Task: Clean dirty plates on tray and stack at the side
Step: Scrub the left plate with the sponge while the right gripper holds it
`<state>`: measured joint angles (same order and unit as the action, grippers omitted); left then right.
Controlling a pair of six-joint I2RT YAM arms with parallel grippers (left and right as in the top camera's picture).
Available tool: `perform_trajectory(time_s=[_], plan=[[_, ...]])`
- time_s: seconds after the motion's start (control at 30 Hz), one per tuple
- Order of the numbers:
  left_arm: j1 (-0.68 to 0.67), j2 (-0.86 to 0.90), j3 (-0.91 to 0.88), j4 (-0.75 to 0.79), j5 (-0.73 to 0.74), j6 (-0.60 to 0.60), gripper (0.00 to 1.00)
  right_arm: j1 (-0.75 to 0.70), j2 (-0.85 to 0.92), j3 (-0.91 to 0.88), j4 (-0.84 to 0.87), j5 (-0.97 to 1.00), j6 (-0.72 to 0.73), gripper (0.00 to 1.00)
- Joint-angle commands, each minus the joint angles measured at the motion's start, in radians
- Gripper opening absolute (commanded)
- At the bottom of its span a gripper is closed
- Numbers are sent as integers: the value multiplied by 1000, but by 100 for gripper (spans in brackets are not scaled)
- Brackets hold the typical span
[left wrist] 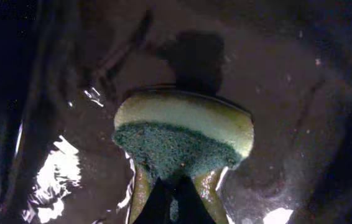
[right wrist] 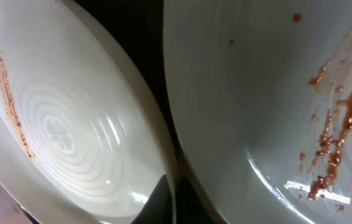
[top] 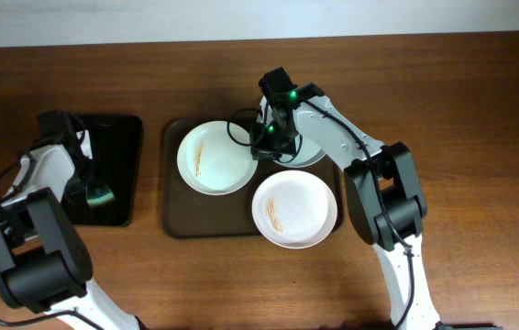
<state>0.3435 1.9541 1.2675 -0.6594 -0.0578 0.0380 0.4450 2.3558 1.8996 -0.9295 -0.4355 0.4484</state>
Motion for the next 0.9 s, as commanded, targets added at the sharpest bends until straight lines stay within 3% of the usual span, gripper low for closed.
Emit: perform_trajectory(time_s=[0.0,0.07,0.13,0.23,0.33,0.43,0.6,0.63,0.73,0.87], plan=[[2,-5,154,-140,67,16,1,7,9,-5,-1,-21,-7,4],[1,-31,289,-257,142,47,1,15,9,-5,-1,-21,-7,4],[-8,-38,379,-369,352,148,1,36,9,-5,-9,-21,-7,4],[-71,-38,381,-434,414,204,1,55,9,-5,-21,-21,-7,4],[-190,-38,374,-387,462,222,1,61,9,-5,-29,-25,-7,4],[-313,-38,267,-232,496,172,1,61,9,-5,-27,-24,-7,4],[-389,-36,61,14,496,121,1,61,9,-5,-21,-24,-7,4],[-390,-36,21,55,439,69,1,61,9,-5,-21,-24,-7,4],[-389,-36,-9,35,340,60,1,61,9,-5,-21,-24,-7,4],[-391,-38,40,-139,404,61,1,61,9,-5,-21,-5,-7,4]])
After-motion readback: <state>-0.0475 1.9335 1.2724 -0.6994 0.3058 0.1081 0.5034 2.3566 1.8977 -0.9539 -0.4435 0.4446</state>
